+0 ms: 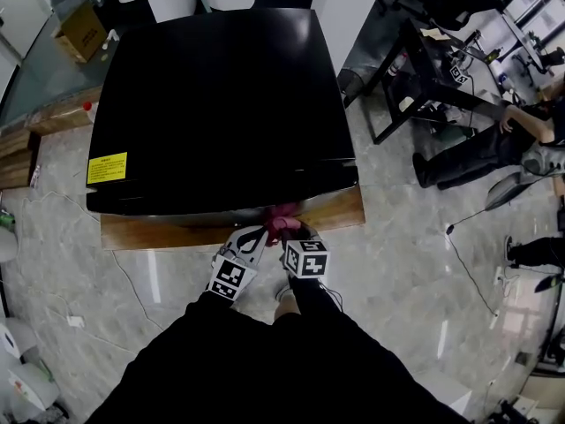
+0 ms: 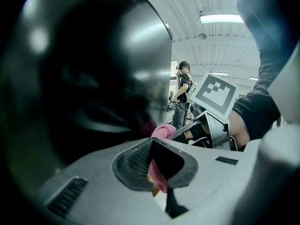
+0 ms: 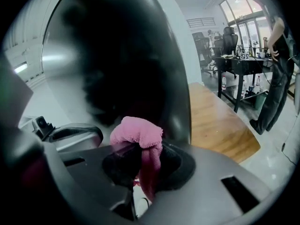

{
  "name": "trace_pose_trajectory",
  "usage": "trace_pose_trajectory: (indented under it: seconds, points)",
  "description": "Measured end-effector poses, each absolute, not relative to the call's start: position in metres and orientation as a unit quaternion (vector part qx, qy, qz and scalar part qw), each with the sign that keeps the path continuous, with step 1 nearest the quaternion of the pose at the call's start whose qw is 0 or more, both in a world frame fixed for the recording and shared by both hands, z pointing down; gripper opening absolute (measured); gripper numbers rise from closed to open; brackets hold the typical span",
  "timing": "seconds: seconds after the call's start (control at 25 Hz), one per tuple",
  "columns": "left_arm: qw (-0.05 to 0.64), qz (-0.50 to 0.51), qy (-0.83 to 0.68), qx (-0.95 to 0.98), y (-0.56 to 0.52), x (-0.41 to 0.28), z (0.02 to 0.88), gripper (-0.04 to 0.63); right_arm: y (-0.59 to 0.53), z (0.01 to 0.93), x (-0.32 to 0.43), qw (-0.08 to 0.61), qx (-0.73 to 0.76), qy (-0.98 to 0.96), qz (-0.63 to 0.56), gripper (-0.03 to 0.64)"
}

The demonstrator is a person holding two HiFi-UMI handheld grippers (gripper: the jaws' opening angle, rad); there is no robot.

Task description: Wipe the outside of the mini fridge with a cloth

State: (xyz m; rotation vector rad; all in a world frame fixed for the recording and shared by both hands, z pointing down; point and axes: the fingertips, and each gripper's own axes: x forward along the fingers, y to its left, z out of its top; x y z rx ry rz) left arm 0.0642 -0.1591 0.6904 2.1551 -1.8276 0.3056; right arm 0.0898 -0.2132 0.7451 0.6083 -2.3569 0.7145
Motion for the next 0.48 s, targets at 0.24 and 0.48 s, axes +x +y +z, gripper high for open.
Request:
trace_pose_trajectory:
  seconds: [0.24, 0.48]
  points:
    - [0.153, 0.110, -0.637, 0.747, -0.190, 0.091, 0.694, 0.005, -0.250, 0.750, 0.122, 0.305, 0.231, -0.884, 0.269, 0.058]
    - [0.151, 0.113, -0.642, 0.744, -0.215, 0.117, 0.690, 0.005, -0.284, 0.747, 0.149, 0.303, 0.235, -0.886, 0.259, 0.057]
